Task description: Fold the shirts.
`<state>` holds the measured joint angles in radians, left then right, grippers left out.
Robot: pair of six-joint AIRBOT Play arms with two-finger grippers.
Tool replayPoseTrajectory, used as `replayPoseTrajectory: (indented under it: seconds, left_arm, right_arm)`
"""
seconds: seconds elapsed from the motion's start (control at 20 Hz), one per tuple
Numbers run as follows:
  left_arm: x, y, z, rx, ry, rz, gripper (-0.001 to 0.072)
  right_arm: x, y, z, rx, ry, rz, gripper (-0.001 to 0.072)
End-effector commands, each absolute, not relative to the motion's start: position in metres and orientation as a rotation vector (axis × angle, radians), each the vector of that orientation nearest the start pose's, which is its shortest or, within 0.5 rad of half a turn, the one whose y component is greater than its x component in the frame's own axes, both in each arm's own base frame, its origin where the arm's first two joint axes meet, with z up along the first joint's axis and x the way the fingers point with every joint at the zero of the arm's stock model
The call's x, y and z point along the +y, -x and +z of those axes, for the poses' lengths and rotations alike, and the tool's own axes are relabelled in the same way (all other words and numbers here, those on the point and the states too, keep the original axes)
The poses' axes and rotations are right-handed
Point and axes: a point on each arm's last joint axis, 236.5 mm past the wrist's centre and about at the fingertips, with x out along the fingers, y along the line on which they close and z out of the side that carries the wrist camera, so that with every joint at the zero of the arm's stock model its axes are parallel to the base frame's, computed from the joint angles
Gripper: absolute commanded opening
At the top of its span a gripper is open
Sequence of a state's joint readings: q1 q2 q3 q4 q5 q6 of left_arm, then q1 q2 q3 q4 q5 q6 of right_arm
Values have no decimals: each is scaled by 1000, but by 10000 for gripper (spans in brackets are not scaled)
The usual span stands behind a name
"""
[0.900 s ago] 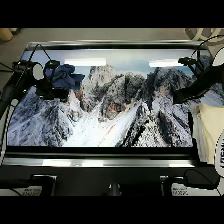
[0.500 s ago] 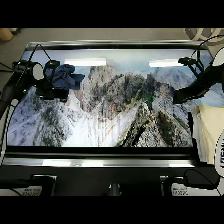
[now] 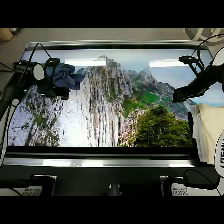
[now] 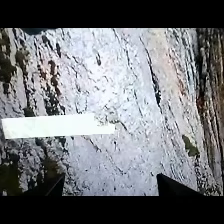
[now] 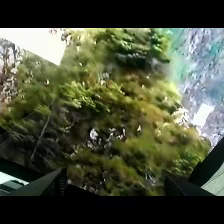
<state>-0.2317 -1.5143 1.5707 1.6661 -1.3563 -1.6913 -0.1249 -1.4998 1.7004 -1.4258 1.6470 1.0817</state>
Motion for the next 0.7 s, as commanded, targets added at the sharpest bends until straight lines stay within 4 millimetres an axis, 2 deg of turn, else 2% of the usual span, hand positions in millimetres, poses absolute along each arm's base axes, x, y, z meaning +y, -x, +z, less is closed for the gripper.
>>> replayPoseTrajectory:
  seconds: [0.0,0.1,0.2,0.25,0.3,0.35,0.45,0.55,0.65]
  left_arm:
    - [-97,-470,54,1130,-76,-97,685]
    - [-101,-485,57,1069,-69,-107,686]
    - [-96,-527,81,879,-18,-67,688]
    - [-83,-546,90,820,42,-12,688]
    - [-65,-562,91,806,112,46,688]
    - [-42,-575,82,828,188,112,688]
    - [-3,-587,40,950,351,204,688]
    - [12,-589,-12,1083,539,215,688]
    - [12,-595,-46,1123,703,193,688]
  right_arm:
    - [-20,-433,90,1245,233,319,626]
    - [-22,-450,95,1172,243,294,627]
    - [-23,-463,100,1115,246,277,626]
    - [-20,-466,102,1099,237,284,626]
    - [-16,-466,103,1096,225,297,626]
    - [-16,-466,103,1095,222,299,626]
    - [-15,-466,102,1095,219,302,626]
    - [-14,-466,100,1099,216,305,626]
    - [-13,-466,98,1104,217,318,626]
